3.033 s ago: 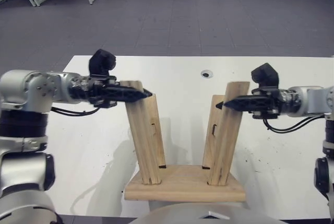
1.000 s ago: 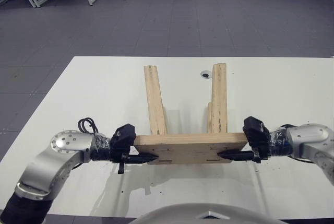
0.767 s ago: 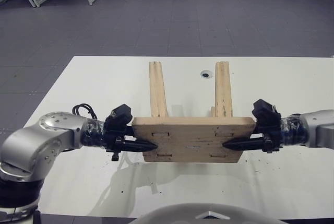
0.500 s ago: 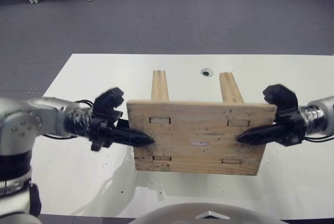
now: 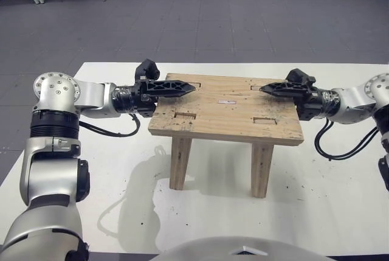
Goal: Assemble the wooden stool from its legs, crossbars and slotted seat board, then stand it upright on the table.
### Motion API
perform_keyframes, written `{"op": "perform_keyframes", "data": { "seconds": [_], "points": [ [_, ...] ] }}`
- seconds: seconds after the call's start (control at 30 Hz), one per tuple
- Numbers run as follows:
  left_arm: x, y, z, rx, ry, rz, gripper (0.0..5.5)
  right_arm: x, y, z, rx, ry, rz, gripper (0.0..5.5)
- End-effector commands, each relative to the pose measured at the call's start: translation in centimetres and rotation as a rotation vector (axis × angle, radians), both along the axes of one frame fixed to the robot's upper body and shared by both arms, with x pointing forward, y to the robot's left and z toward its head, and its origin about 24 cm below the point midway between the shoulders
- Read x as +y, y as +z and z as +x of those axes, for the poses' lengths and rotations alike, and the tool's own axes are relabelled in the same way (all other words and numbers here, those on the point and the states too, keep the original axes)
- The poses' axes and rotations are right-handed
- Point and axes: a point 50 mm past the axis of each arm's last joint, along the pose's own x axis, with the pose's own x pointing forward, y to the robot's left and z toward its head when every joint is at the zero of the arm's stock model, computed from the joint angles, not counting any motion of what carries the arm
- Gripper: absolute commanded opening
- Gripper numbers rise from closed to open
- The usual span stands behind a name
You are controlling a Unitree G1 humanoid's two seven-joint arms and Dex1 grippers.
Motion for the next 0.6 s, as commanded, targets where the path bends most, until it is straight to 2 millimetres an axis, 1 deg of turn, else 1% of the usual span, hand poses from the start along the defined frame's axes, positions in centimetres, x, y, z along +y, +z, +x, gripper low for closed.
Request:
{"op": "perform_keyframes", "data": {
  "seconds": [0.03, 0.07, 0.27, 0.33, 0.47, 0.53, 0.57, 0.6],
  "points": [
    [0.9, 1.2, 0.4, -0.028, 0.051, 0.018, 4.22, -1.0, -0.1, -0.1, -0.015, -0.043, -0.030, 3.26],
    [1.1, 1.3, 0.3, -0.042, 0.052, 0.038, 4.22, -1.3, -0.1, -0.2, -0.020, -0.055, -0.037, 3.54],
    [2.6, 0.5, -0.8, -0.046, 0.070, 0.120, 4.22, -3.5, 0.0, -0.7, -0.035, -0.141, -0.067, 3.54],
    [3.5, 1.0, -0.7, -0.067, 0.110, 0.116, 4.22, -4.3, -0.1, -0.8, -0.036, -0.174, -0.080, 3.54],
    [5.6, 2.8, -0.9, -0.134, 0.186, 0.085, 4.22, -5.7, -0.4, -1.2, -0.033, -0.234, -0.101, 3.54],
    [6.7, 3.1, -0.7, -0.181, 0.265, 0.089, 4.22, -6.6, -0.5, -1.3, -0.057, -0.285, -0.122, 3.54],
    [7.3, 2.8, 0.2, -0.242, 0.375, 0.136, 4.22, -7.0, -0.6, -1.0, -0.144, -0.354, -0.187, 3.54],
    [7.8, 1.9, 1.5, -0.322, 0.521, 0.248, 4.22, -7.3, -0.8, -0.6, -0.229, -0.441, -0.249, 3.54]
  ]
}}
